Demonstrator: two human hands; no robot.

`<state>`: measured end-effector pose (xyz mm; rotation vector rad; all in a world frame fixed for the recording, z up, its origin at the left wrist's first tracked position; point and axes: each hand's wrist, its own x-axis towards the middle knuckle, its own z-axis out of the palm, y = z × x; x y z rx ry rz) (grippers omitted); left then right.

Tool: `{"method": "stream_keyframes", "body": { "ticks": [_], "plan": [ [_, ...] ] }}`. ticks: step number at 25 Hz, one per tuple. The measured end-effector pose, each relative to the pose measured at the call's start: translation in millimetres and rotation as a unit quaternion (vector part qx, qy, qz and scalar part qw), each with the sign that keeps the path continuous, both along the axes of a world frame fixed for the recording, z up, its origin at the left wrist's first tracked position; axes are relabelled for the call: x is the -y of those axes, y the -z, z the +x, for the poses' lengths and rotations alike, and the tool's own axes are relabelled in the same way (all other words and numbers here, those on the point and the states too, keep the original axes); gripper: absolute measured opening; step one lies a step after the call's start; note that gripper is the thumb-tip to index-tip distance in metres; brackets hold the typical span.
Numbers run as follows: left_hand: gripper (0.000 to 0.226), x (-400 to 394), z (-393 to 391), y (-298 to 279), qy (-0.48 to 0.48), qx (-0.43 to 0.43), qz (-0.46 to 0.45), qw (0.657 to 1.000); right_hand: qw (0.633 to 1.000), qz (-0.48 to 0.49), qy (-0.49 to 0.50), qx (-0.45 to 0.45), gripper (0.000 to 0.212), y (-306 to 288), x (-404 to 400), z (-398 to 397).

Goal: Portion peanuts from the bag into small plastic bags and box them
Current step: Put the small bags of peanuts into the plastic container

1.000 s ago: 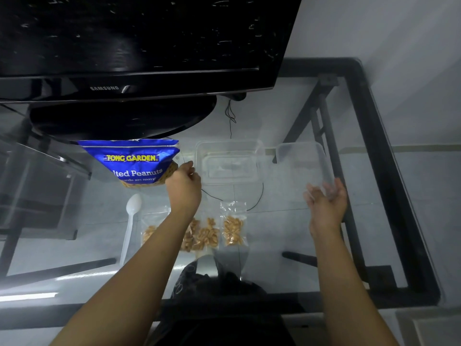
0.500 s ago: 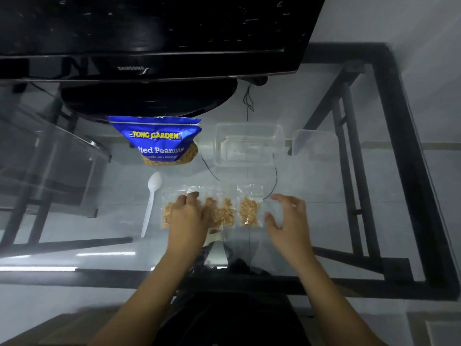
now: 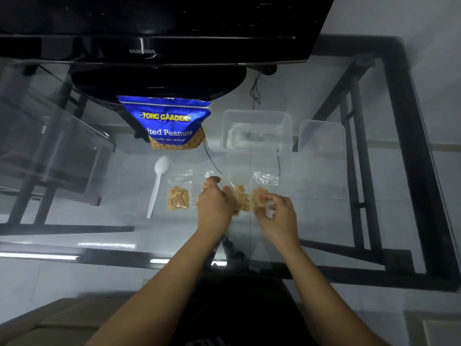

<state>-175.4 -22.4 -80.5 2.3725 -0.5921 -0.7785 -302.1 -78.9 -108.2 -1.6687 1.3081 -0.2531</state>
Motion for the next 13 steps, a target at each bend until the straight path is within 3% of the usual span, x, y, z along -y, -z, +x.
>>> {"method": "stream_keyframes", "body": {
  "ticks": [3, 6, 10, 13],
  "plan": [
    [0.054, 6, -8, -4, -0.031, -0.058, -0.03, 0.997, 0.998, 0.012, 0.035, 0.044, 0.018, 0, 4, -6],
    [0.06, 10, -8, -6, -0.036, -0.082, -0.031, 0.995, 0.995, 0.054, 0.036, 0.072, 0.03, 0, 9, -6],
    [0.034, 12, -4, -1, -0.043, -0.141, 0.005, 0.989, 0.987, 0.114, 0.053, 0.104, 0.036, 0, 8, -6],
    [0.027, 9, 3, 4, -0.082, -0.224, -0.046, 0.97, 0.961, 0.186, 0.116, 0.168, 0.036, -9, 14, -8]
  ]
}}
